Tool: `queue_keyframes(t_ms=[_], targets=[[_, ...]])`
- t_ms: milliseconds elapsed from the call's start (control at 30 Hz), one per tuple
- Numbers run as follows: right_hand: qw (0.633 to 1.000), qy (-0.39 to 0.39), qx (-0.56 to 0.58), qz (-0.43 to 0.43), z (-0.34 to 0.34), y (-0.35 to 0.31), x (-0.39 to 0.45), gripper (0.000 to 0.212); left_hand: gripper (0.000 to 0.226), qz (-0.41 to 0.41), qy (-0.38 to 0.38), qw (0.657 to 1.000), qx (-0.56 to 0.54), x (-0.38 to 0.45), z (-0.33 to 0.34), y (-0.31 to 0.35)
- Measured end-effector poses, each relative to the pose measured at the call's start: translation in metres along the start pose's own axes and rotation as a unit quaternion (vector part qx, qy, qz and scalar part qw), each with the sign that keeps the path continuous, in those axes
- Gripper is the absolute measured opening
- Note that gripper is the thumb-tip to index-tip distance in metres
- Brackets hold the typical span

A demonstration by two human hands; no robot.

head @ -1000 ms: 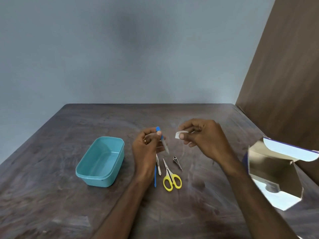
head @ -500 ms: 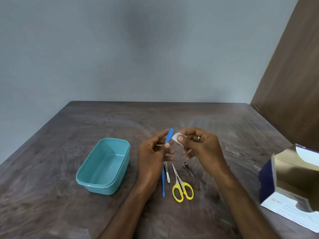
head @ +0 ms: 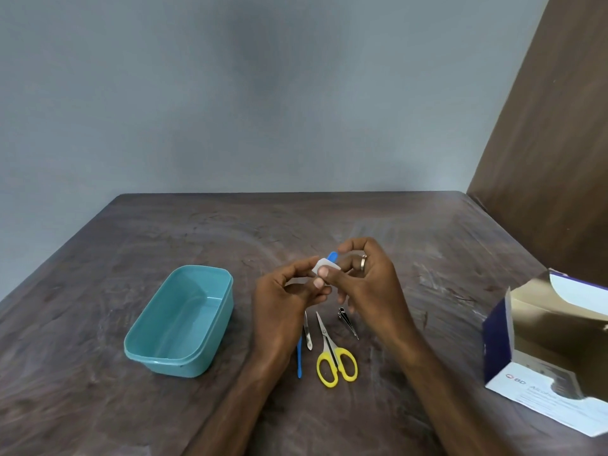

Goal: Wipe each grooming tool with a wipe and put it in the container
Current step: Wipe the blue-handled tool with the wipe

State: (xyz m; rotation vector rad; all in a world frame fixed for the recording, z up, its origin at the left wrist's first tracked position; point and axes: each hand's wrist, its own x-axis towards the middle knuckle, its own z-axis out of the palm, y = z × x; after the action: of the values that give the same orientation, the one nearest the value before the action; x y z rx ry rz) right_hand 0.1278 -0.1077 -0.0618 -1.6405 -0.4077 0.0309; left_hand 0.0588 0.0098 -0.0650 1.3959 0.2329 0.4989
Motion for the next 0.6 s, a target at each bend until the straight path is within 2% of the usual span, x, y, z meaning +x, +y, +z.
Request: queue_keyframes(t_ms=[67,200,367,600], targets=[[1.0,-0.008,0.008,0.014,-0.0004,-0.002,-0.0007,0.037,0.036,0.008,0.011,1.0,0.006,-0.0006,-0.0004,0.0021],[0.999,-0.016,0.025,0.018,-0.0018,-0.0077,-0.0024,0.019,0.045,0.022,0.018,0.999,0.016,-0.0011,-0.0009,0.0061],[1.0,-0.012,0.017,0.011,-0.0061,-0.0082,-0.003,0.007,0.048,0.023,0.013,0.999,0.025,-0.0011,-0.0014,0.0074],[1.0,-0.018,-0.002,0.022,-0.0063,-0.0061,-0.0014,0.009,0.048,0.023,0.017,0.999,0.022,0.0012,-0.0027,0.0071]])
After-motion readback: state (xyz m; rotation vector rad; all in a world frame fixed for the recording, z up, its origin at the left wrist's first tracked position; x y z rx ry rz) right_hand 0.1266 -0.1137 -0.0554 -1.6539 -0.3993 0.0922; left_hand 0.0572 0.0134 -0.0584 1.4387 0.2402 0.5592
